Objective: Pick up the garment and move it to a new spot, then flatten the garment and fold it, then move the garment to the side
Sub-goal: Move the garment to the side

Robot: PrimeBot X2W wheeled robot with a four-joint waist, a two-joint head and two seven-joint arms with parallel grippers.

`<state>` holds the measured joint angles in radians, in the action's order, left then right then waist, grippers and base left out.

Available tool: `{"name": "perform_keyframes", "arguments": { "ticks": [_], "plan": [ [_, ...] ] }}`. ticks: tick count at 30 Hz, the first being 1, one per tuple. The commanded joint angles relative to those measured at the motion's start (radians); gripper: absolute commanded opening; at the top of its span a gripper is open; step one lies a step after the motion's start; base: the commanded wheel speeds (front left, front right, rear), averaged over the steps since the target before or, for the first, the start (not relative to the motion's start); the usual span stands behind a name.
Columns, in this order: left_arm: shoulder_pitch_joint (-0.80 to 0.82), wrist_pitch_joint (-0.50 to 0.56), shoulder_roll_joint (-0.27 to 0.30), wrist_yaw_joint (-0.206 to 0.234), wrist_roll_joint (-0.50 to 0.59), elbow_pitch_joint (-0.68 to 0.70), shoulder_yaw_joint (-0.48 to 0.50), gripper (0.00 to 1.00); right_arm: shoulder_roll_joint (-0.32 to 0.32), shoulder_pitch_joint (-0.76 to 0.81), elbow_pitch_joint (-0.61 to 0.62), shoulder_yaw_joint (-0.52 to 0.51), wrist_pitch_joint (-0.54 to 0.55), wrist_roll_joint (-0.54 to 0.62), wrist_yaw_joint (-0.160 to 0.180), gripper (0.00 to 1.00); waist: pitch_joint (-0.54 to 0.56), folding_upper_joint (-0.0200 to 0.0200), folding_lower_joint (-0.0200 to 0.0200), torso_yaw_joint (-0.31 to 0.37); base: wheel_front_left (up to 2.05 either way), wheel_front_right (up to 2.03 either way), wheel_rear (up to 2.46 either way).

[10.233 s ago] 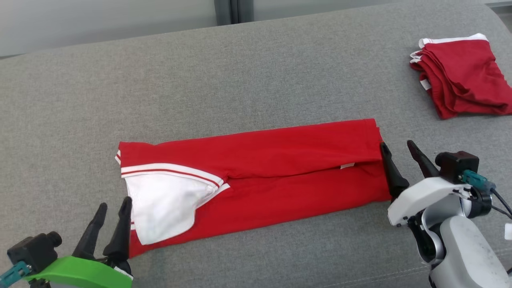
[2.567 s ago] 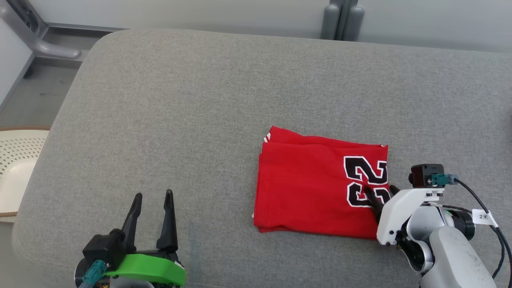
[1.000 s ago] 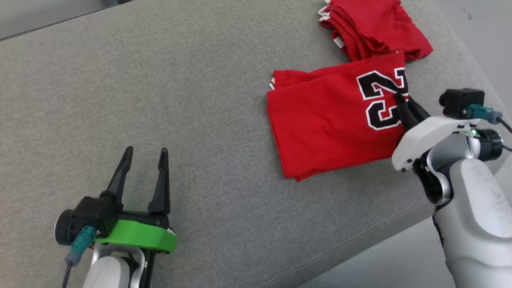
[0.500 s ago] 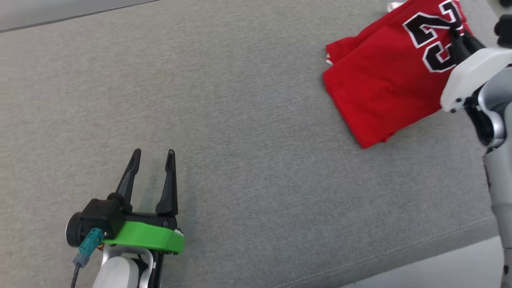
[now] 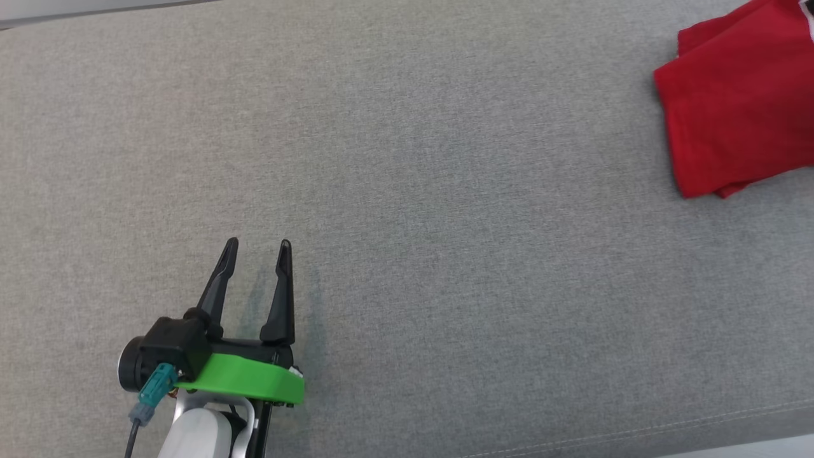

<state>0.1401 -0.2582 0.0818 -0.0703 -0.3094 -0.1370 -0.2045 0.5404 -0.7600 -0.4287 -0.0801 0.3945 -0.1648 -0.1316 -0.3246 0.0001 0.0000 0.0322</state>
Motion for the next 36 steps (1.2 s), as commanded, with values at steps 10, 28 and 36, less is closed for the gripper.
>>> {"name": "perform_keyframes", "arguments": {
  "ticks": [10, 28, 36],
  "plan": [
    [0.017, -0.004, 0.017, -0.006, 0.022, 0.0, -0.021, 1.0, 0.089, -0.044, -0.169, -0.017, -0.1, 0.097, 0.002, 0.0, -0.051, -0.0001, 0.0, -0.061, 0.0, 0.0, 0.0],
    [-0.012, 0.023, 0.04, 0.018, 0.009, 0.018, -0.028, 1.0, -0.048, -0.096, -0.294, -0.111, -0.372, 0.34, 0.002, 1.0, -0.018, -0.0001, 0.0, -0.029, 0.0, 0.0, 0.0],
    [0.015, 0.014, 0.036, 0.033, -0.041, 0.007, 0.026, 1.0, -0.162, -0.068, -0.253, -0.009, -0.438, 0.239, 0.002, 1.0, 0.063, -0.0001, 0.0, 0.003, 0.0, 0.0, 0.0]
  ]
}}
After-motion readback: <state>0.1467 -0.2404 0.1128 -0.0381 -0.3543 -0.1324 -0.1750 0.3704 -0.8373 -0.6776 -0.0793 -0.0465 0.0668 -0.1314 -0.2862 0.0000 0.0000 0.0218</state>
